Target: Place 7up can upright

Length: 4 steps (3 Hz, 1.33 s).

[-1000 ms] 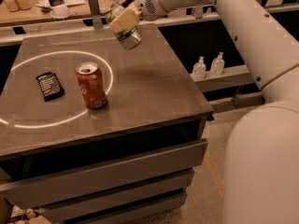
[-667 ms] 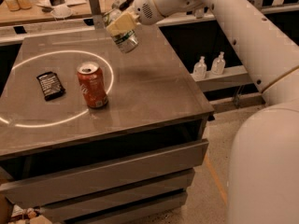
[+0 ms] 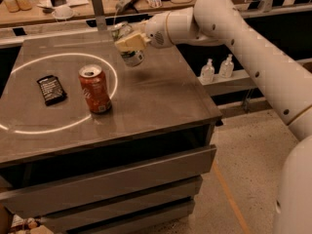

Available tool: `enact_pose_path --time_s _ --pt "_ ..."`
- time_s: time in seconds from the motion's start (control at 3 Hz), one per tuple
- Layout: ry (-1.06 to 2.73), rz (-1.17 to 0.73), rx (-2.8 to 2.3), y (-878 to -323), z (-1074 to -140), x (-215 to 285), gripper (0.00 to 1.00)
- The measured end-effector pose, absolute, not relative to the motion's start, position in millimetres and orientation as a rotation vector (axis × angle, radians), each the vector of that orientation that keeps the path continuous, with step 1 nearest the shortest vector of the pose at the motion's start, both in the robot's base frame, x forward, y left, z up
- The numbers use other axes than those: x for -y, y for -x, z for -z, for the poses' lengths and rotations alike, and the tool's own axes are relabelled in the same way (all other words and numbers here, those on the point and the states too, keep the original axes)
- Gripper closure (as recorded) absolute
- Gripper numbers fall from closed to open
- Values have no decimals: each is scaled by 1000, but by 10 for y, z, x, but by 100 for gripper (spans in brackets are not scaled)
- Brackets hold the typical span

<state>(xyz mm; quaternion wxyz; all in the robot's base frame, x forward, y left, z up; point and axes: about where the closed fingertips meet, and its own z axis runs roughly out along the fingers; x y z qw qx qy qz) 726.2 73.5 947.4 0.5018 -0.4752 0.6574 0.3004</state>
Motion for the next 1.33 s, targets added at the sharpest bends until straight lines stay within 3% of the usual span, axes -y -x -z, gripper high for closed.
enact_pose_path --time_s 0.33,0.67,1.0,1.33 --pt "1119 -768 -1495 -7240 -9329 -717 100" --pt "1089 -796 -1429 -7209 -9211 -683 85" --pt "1059 -803 -1400 -7158 -9080 -628 54" --pt "1046 -809 -1392 -7125 -9021 -619 30"
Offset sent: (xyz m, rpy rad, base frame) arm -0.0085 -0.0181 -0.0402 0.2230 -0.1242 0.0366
